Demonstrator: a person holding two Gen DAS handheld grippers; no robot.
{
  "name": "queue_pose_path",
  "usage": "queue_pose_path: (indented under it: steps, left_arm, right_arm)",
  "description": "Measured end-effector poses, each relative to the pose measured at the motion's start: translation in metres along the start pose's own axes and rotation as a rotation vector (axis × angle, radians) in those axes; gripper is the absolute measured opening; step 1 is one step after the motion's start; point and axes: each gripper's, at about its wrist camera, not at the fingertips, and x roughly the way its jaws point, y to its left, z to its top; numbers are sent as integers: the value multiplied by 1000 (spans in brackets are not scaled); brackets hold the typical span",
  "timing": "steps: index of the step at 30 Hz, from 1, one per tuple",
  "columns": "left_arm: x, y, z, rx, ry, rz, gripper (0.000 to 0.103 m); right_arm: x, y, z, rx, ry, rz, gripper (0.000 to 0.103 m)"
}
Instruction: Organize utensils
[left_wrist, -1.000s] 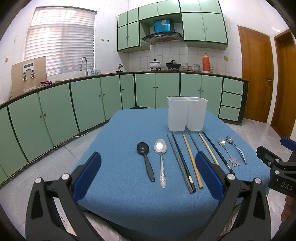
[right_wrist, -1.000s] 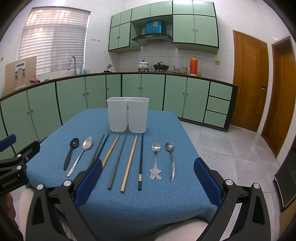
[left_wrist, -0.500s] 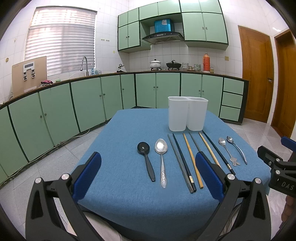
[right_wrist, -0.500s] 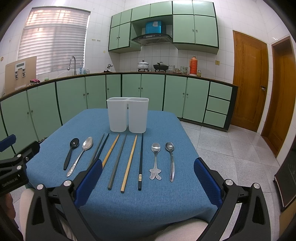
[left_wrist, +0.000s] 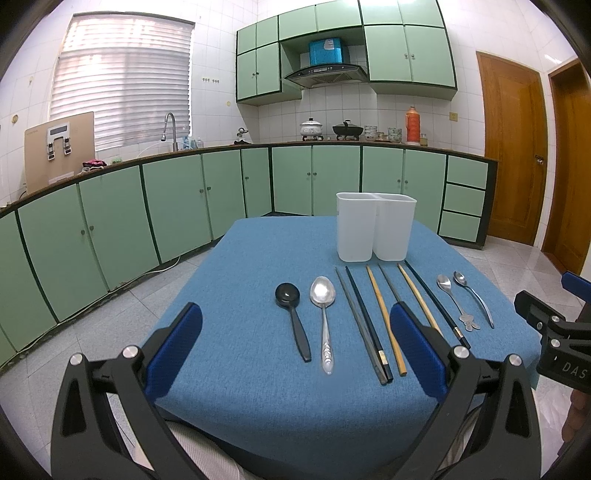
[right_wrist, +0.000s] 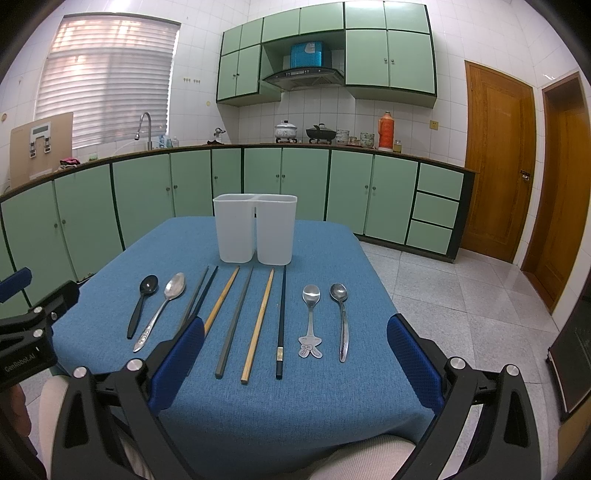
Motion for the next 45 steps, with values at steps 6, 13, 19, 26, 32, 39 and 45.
queue_pose_path:
  steps: [6, 13, 19, 26, 32, 39, 45]
  left_arm:
    - [0, 0, 0, 2, 0, 0, 98]
    - [0, 0, -1, 2, 0, 0, 98]
    - [0, 5, -1, -1, 4, 1, 98]
    - [7, 13, -2, -10, 20, 15, 98]
    - [37, 33, 7, -44, 55, 38, 98]
    - [94, 49, 27, 1, 143, 98, 98]
    - [149, 49, 31, -4, 271, 65, 97]
  right_arm:
    - [0, 0, 0, -1, -1, 0, 97]
    - [0, 0, 0, 0, 0, 0, 97]
    - [1, 0, -1, 0, 2, 0, 97]
    - [10, -3, 1, 2, 11, -1, 97]
    - [35, -19, 9, 9, 26, -23, 97]
    - [75, -50, 28, 16, 64, -23, 96]
    - [117, -75, 35, 55, 147, -5, 81]
